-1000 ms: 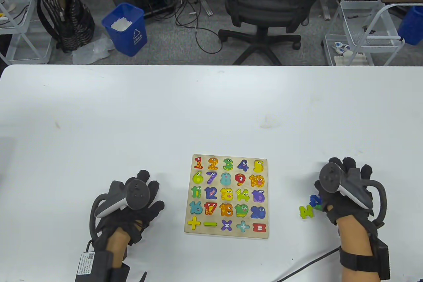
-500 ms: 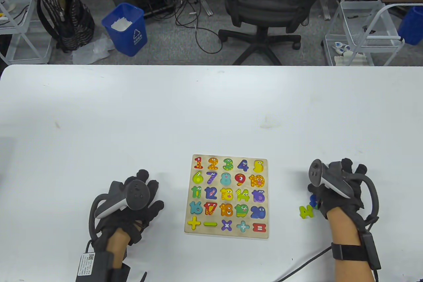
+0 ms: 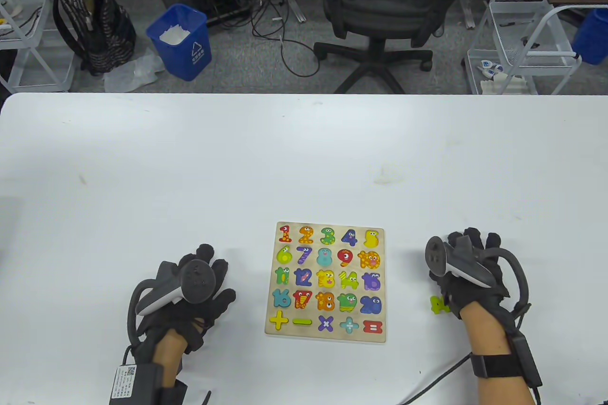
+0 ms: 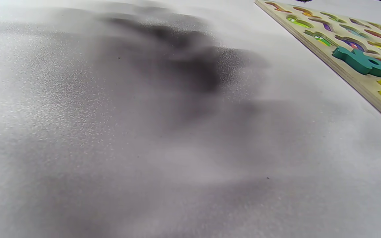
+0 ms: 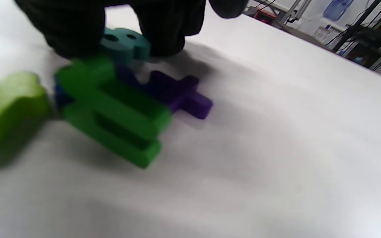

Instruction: Hold math block puzzle and insert math blocks into matching slots

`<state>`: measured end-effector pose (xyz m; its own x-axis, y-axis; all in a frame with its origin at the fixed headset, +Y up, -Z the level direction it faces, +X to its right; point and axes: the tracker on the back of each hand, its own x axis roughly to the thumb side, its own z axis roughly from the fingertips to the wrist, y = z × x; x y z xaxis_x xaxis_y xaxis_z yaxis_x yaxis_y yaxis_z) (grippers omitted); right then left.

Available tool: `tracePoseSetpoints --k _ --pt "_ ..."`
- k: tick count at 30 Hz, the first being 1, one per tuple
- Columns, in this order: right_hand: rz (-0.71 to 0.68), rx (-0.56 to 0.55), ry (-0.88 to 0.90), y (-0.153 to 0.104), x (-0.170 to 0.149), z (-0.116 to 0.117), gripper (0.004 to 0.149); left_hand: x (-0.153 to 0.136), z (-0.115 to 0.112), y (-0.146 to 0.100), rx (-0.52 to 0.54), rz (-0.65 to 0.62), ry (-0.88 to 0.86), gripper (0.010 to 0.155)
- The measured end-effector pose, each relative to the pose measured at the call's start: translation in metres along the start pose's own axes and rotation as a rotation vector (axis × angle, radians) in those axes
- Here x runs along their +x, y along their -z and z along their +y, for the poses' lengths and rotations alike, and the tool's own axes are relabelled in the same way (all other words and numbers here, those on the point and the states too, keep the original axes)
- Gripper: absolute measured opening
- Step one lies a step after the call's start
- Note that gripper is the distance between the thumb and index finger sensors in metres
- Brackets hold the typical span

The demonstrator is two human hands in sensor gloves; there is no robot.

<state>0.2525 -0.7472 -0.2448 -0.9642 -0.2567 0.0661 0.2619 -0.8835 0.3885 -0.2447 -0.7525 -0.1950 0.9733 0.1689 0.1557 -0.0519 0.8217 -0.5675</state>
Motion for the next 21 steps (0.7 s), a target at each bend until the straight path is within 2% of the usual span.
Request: tracePoseSetpoints --k 10,21 --pt "-0.044 -0.007 0.014 -0.001 0.006 0.001 0.070 0.002 0.000 -0.001 0.002 -0.005 0.010 0.073" --pt "-0.165 -0.076 0.030 -0.001 0.015 0.000 0.068 0.004 -0.001 -0.003 0.004 -0.008 0.010 0.073"
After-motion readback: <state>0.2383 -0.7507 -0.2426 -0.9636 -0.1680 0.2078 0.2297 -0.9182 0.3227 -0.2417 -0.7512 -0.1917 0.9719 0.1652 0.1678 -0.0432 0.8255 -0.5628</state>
